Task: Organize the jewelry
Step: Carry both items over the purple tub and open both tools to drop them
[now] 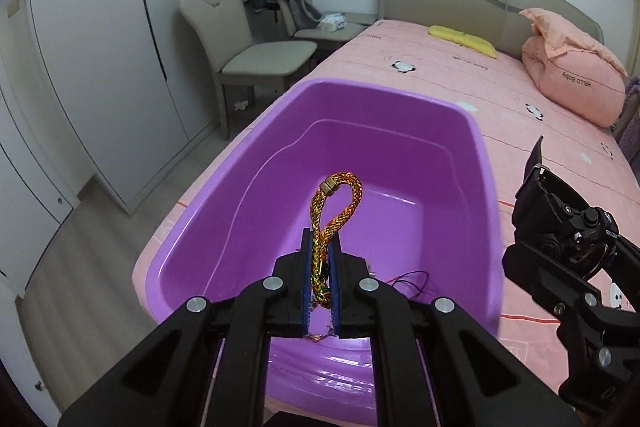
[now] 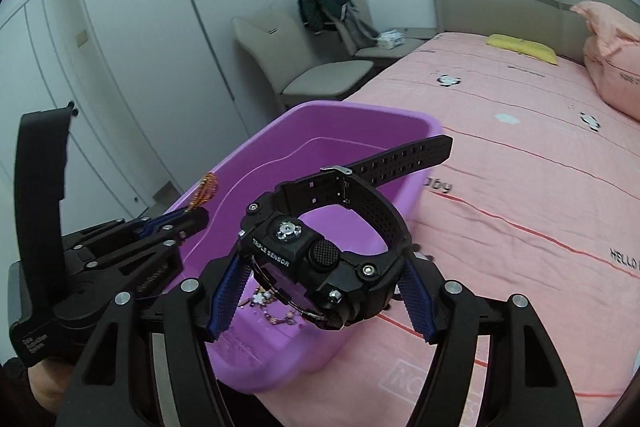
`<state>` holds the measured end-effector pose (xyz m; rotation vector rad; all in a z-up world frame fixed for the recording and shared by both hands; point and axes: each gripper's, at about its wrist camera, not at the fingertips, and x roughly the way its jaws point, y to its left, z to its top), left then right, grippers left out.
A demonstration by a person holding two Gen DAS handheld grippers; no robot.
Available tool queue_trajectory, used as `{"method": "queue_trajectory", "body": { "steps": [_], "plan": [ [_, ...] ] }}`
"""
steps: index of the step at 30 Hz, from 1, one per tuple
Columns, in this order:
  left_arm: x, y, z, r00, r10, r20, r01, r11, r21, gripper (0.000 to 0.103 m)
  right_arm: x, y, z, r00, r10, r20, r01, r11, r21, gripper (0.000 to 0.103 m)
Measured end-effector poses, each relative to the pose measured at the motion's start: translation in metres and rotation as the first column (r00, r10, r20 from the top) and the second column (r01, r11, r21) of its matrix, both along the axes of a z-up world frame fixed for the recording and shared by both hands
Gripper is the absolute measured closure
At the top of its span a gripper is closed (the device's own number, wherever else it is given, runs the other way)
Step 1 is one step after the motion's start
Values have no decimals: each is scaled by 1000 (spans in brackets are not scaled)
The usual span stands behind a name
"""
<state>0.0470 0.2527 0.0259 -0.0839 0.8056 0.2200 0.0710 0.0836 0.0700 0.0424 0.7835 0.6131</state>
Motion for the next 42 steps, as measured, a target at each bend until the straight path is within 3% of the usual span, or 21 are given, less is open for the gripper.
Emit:
{"method": "queue_trajectory", "body": {
  "steps": [7,18,19,21,23,25,32,42],
  "plan": [
    [18,27,-22,998,37,-50,-39,999,-32,95,22,37,-16,998,30,-58,-34,998,-59,37],
    [29,40,-42,992,83,-100,-88,995,-45,93,44,54,-36,992,1,-125,-21,987,-157,36],
    [29,40,-43,991,86,-104,-91,995,-48,90,45,55,-36,992,-5,-125,-16,986,-166,36],
    [27,41,-43,990,99,-104,-103,994,-40,71,48,65,-35,991,-10,-137,-14,985,-174,36],
    [23,39,-39,990,110,-86,-112,994,-18,37,48,65,-34,991,-6,-137,-18,985,-173,36],
    [17,37,-35,991,123,-60,-123,992,-3,21,47,64,-32,992,-12,-123,-10,985,-175,35],
    [9,39,-28,986,144,-85,-146,989,-18,7,50,54,-22,993,-57,-108,40,986,-160,31],
    [-7,36,-16,970,207,-125,-215,975,-54,7,31,31,-15,989,-85,-121,65,985,-161,31]
  ]
}}
